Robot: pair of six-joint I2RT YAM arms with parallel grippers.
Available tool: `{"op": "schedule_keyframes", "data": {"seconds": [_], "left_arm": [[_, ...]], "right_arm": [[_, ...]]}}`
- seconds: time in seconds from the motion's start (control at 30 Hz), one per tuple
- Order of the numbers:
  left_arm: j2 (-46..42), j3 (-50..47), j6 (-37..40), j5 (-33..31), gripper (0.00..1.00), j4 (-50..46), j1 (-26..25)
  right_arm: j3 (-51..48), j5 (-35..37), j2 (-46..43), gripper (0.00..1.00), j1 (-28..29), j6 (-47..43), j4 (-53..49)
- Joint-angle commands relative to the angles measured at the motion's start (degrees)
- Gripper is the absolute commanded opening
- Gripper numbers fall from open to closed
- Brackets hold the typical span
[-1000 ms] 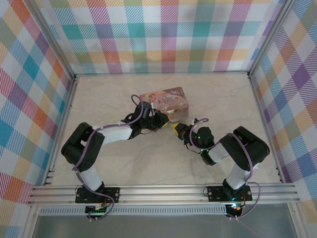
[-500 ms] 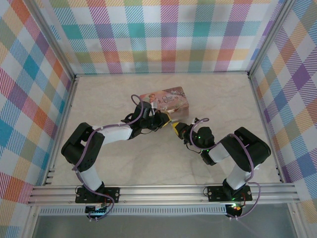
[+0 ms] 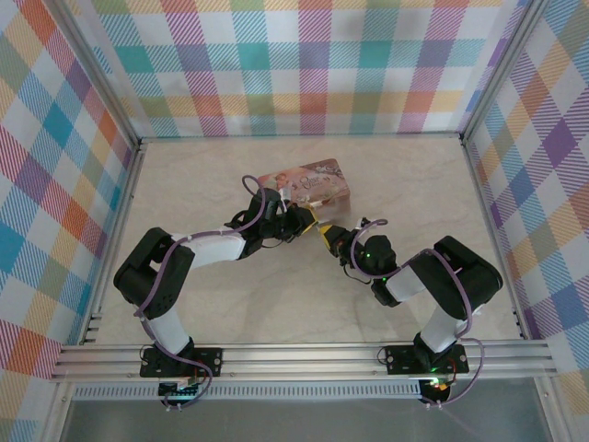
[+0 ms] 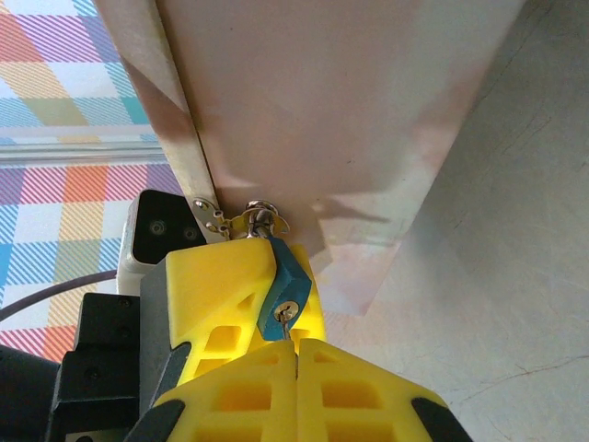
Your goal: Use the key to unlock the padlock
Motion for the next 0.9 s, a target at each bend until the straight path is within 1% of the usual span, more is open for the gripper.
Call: {"op": "schedule_keyframes", "data": {"seconds": [0.0,0.23,0.33,0.57,0.87], "left_arm": [[-0.39,-0.55,-1.36,3.8,0.08,2.83,-1.17],[-0.8,-0.91,-1.32,3.8,0.08,3.14,-1.26],[-0.83,-0.89,-1.36,3.89,0.08,3.27,-1.23],[-1.09,-0.74,-1.36,4.32,0.07,3.45,-1.26],[-1.57,-1.17,-1.28,5.63,0.06,4.06,-1.26]], "right_arm": [[2.74,1.51,0.18,0.0,0.46,3.02,3.8],[2.04,3.7,0.77,0.0,0.46,13.69,3.8],[2.13,4.03,1.26,0.0,0.55,16.68,3.8],[4.03,2.72,3.04,0.0,0.63,16.03,3.8],[5.18,2.03,3.4,0.0,0.29,18.24,3.8]]}}
